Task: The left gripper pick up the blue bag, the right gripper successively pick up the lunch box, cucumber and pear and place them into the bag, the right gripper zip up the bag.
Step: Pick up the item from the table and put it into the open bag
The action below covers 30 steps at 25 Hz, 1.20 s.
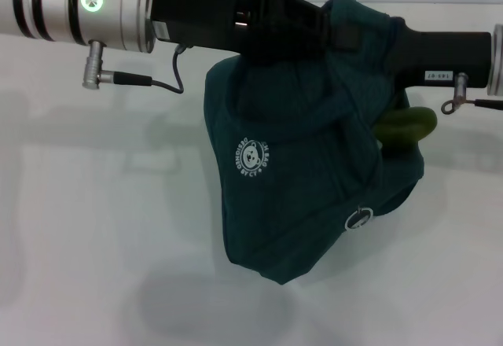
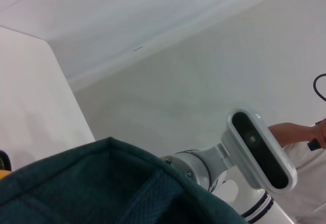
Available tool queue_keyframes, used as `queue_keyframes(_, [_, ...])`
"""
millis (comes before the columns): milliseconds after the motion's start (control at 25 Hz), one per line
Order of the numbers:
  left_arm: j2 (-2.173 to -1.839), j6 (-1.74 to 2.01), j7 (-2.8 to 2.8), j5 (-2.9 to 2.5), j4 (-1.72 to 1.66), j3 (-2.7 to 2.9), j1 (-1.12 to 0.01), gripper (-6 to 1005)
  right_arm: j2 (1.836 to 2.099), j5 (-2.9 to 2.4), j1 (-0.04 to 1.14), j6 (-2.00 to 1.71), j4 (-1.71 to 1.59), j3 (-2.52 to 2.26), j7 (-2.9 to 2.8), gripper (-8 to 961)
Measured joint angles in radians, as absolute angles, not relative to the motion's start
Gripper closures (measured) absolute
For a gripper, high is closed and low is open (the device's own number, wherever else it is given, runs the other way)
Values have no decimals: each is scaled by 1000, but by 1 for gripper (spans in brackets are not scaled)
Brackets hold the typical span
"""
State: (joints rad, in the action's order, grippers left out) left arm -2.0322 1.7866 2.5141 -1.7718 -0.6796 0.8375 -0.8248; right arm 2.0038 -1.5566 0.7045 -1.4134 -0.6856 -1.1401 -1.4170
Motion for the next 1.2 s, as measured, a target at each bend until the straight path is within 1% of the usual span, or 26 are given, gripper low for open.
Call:
queue_keyframes(240, [-2026,1787,2499,-1773,-645,837,-830,931,2006,-1598,696,-1424,-715,-1140,-1458,879])
queue_keyframes(440, [-2024,1787,2497,-1776,-644,837,-831,931,1999,-1623,696,-1442,-722,-1140,-1503,868])
queue_keyframes(640, [-2022,1787,2497,-1777,-644,838,-834,931,1999,-1690,699,-1446,-738,-1137,-1558,858])
queue_keyframes(800, [-2022,1788,2497,-1777,-644,838,-836,931,1997,-1693,696,-1447,-738,-1133,-1559,808])
queue_keyframes(1120, [-2022,1791,2486,-1778,-644,838,-835,931,1981,-1688,675,-1474,-748,-1127,-1573,708])
queue_keyframes(1200, [-2022,1790,2483,-1777,-644,838,-833,931,1978,-1687,664,-1493,-759,-1115,-1577,704])
